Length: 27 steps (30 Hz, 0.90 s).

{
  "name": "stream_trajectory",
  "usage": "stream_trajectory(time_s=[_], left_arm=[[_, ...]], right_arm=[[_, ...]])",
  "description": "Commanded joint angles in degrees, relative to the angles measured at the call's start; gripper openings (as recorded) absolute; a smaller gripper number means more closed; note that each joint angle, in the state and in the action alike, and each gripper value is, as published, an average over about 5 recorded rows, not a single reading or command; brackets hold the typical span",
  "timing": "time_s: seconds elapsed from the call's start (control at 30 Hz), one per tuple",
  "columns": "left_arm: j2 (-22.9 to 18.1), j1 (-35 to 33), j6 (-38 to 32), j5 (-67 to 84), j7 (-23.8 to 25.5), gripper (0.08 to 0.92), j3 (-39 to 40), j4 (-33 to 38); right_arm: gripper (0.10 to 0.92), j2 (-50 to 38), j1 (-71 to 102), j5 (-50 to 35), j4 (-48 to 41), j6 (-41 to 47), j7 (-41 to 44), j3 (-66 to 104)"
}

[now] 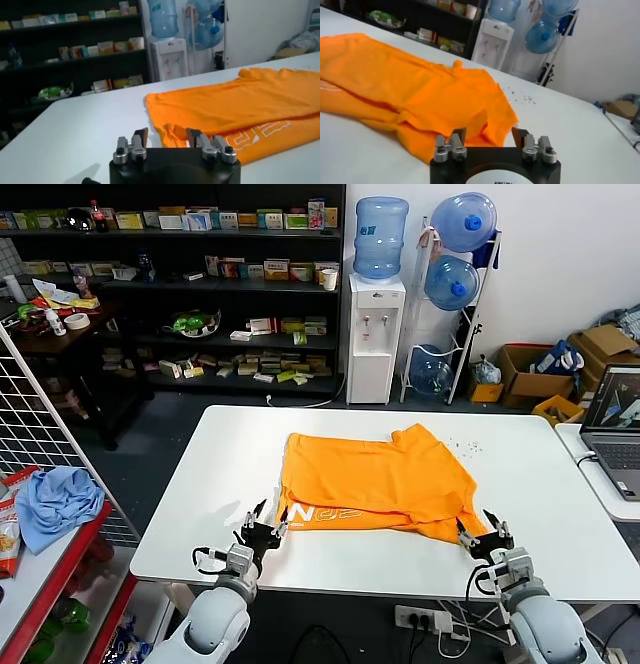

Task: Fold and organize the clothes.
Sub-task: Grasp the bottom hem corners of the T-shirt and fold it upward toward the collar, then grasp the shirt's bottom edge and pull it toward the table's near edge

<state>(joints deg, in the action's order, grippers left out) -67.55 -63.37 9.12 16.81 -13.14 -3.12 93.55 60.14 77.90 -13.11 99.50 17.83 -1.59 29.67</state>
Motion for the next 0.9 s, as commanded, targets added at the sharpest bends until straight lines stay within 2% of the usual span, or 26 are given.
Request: stream_trajectory(time_s=[0.03, 0.17, 0.3, 0.43, 0.9], left_arm=[[-0.13, -2.97, 1.51, 4.51, -0.95, 0.71, -0.79, 2.25], [-0.43, -2.41, 1.5, 4.45, -0.72, 0.8, -0.82, 0.96], [-0.63, -1.8, 1.48, 4.66, -0.54, 0.812, -1.12, -0.64], [-0.6, -1.57, 1.51, 5.13, -0.16, 0.729, -1.29, -1.57], [-1.1, -1.31, 2.37, 5.13, 1.13, 0.344, -0.75, -3.01]], right_arm=[[0.796, -0.38, 4.19, -1.35, 2.83, 2.33, -1.06, 1.37], [0.821, 0.12, 3.83, -1.18, 1.9, 2.61, -1.02, 0.92], [0.822, 0.49, 2.55, -1.28, -0.38, 2.77, -0.87, 0.31], [0.778, 0.98, 1.55, -1.28, -1.64, 2.77, -0.84, -0.11], [0.377, 1.5, 2.3, -0.63, -1.5, 3.23, -1.32, -0.1]])
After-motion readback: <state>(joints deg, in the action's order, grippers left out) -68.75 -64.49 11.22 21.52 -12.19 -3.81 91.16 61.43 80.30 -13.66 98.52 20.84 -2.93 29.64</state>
